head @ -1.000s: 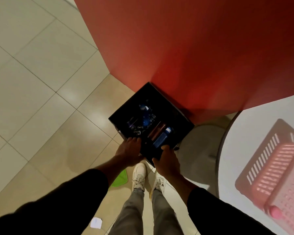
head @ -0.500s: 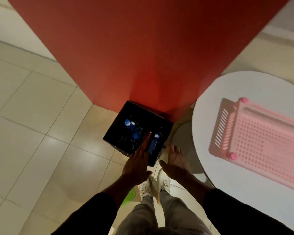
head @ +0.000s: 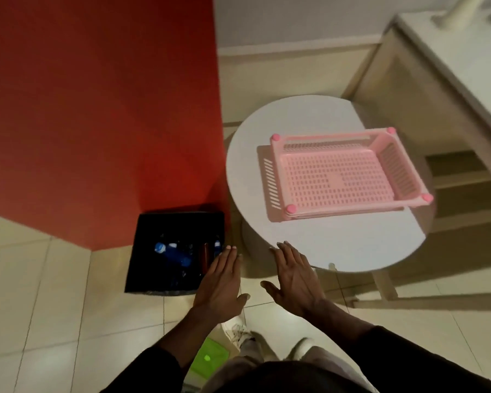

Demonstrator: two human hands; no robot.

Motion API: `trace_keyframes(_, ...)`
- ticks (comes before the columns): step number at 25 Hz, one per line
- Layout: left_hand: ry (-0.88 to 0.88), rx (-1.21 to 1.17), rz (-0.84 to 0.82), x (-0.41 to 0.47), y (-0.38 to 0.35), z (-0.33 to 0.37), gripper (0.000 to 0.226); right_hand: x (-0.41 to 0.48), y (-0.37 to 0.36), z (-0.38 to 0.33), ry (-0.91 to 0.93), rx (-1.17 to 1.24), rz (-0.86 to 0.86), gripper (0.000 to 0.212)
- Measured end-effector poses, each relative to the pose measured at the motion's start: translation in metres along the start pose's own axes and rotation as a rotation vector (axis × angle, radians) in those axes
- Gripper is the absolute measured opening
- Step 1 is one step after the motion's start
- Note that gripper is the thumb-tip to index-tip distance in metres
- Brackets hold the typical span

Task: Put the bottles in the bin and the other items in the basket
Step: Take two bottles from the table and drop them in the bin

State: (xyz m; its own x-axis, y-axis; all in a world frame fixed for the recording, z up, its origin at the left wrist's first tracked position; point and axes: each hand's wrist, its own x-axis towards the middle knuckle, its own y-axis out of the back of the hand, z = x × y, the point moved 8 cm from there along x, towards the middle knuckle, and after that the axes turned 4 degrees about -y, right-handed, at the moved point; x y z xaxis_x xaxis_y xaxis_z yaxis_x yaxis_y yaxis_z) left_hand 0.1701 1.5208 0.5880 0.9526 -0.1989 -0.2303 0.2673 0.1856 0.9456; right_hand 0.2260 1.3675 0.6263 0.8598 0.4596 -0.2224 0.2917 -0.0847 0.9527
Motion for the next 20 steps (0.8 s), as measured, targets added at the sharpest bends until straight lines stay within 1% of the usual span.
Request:
trace_keyframes(3,-0.088,0.087,0.018,0.017,0.009,0.050,0.109,-0.054,0.011,0.056,-0.111,0.042,0.071,0.084)
trace_keyframes(4,-0.069,0.085,-0.004,0.017,0.005,0.047,0.110,-0.057,0.008,0.060,-0.116,0.038,0.070,0.083)
trace_keyframes(5,-0.079,0.097,-0.004,0.019,0.002,0.063,0.112,-0.074,0.008,0.076,-0.146,0.050,0.080,0.083)
trace_keyframes(6,-0.119,0.114,-0.011,0.021,-0.001,0.086,0.113,-0.095,0.010,0.095,-0.186,0.046,0.109,0.083)
trace_keyframes(8,-0.175,0.170,-0.007,0.018,-0.012,0.134,0.113,-0.141,0.005,0.132,-0.246,0.085,0.108,0.084)
trace_keyframes(9,-0.168,0.192,-0.037,0.019,-0.014,0.133,0.112,-0.141,0.005,0.132,-0.246,0.083,0.117,0.084)
trace_keyframes(10,-0.181,0.203,-0.060,0.016,-0.018,0.157,0.112,-0.162,0.003,0.148,-0.278,0.096,0.122,0.085)
trace_keyframes(13,-0.356,0.220,-0.084,-0.001,-0.042,0.264,0.112,-0.244,-0.008,0.207,-0.411,0.135,0.117,0.086)
trace_keyframes(14,-0.359,0.210,-0.075,-0.003,-0.043,0.271,0.111,-0.246,-0.008,0.208,-0.409,0.126,0.119,0.087)
trace_keyframes(15,-0.412,0.208,-0.063,-0.007,-0.048,0.301,0.110,-0.271,-0.013,0.223,-0.452,0.141,0.126,0.087)
trace_keyframes(17,-0.527,0.228,-0.105,-0.015,-0.065,0.362,0.111,-0.324,-0.020,0.261,-0.578,0.165,0.133,0.088)
trace_keyframes(18,-0.598,0.238,-0.154,-0.020,-0.077,0.398,0.111,-0.361,-0.027,0.284,-0.666,0.190,0.138,0.089)
trace_keyframes(20,-0.678,0.273,-0.166,-0.022,-0.086,0.435,0.111,-0.402,-0.037,0.307,-0.760,0.220,0.157,0.089)
